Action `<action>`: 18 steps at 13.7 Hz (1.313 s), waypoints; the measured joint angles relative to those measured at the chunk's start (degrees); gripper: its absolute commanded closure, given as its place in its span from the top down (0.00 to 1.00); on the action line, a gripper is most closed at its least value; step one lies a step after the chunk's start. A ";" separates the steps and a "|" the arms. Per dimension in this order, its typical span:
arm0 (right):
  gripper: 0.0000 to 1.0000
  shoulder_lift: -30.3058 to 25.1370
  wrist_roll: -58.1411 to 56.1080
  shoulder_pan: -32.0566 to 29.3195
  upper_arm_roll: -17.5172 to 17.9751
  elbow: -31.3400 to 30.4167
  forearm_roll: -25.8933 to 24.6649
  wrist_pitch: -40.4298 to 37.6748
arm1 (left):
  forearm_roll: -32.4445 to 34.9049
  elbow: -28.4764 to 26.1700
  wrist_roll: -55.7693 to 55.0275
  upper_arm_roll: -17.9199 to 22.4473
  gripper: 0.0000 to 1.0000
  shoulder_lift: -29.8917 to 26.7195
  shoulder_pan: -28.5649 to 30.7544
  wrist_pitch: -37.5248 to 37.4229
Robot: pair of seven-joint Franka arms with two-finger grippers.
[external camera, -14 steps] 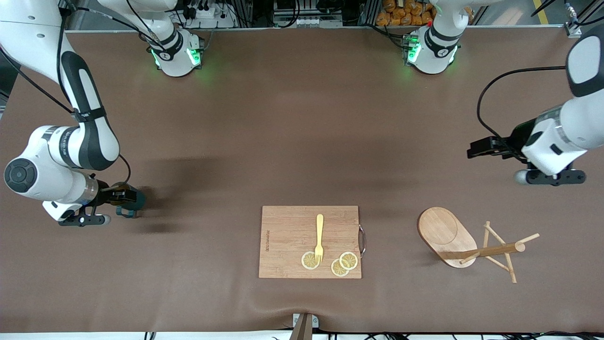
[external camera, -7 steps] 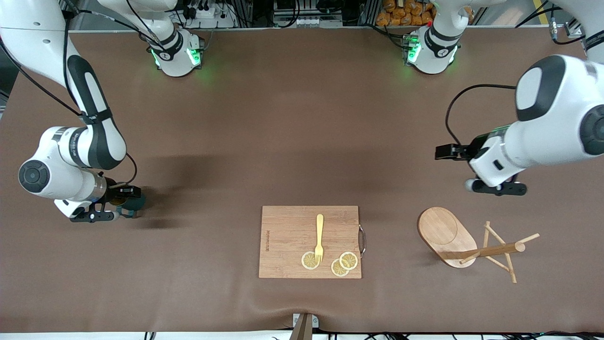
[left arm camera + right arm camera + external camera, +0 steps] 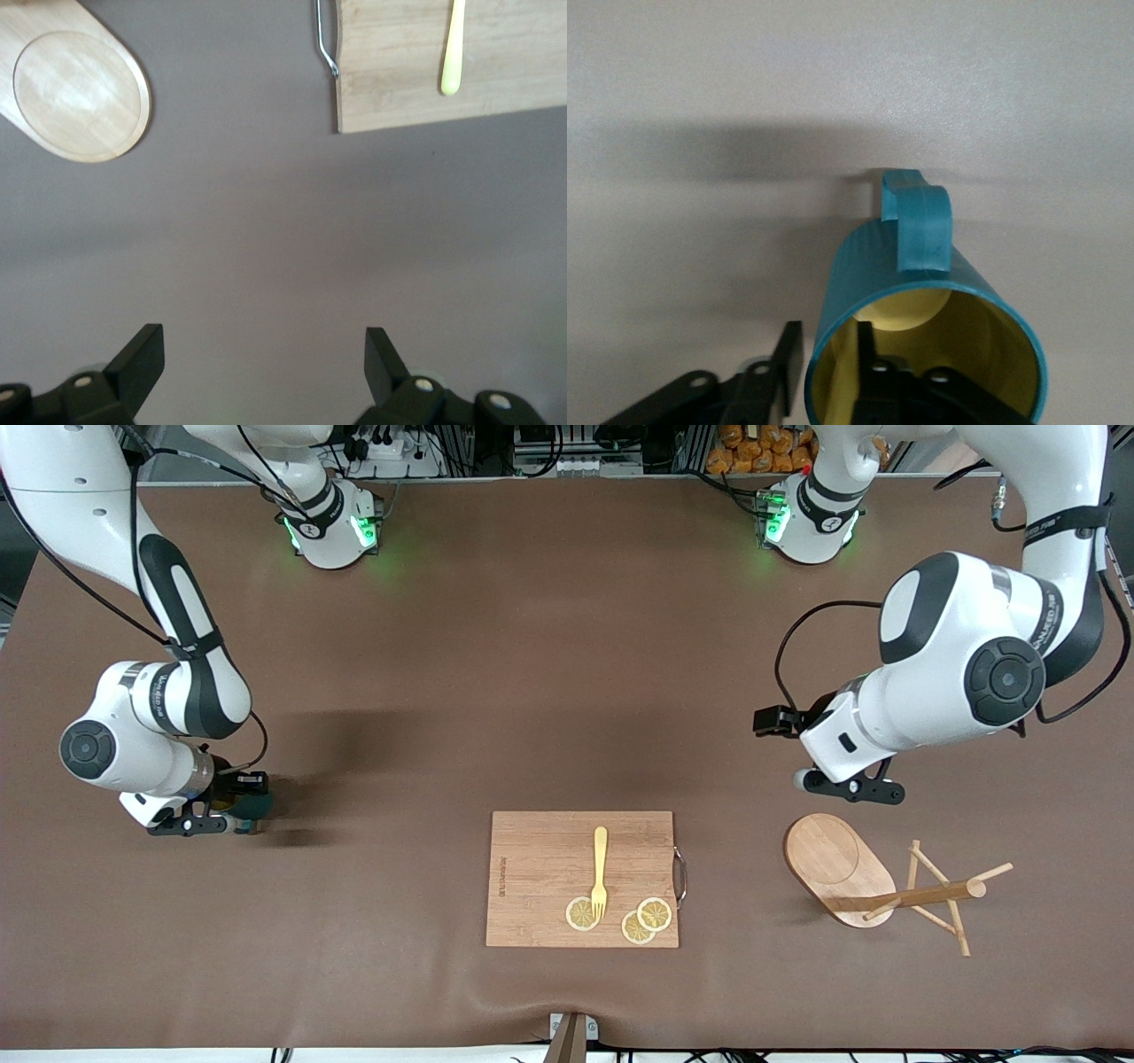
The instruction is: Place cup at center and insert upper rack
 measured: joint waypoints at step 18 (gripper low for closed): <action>0.00 -5.95 35.99 12.92 2.53 5.09 6.19 -13.04 | -0.08 0.14 -7.60 0.22 1.00 1.93 -1.82 5.35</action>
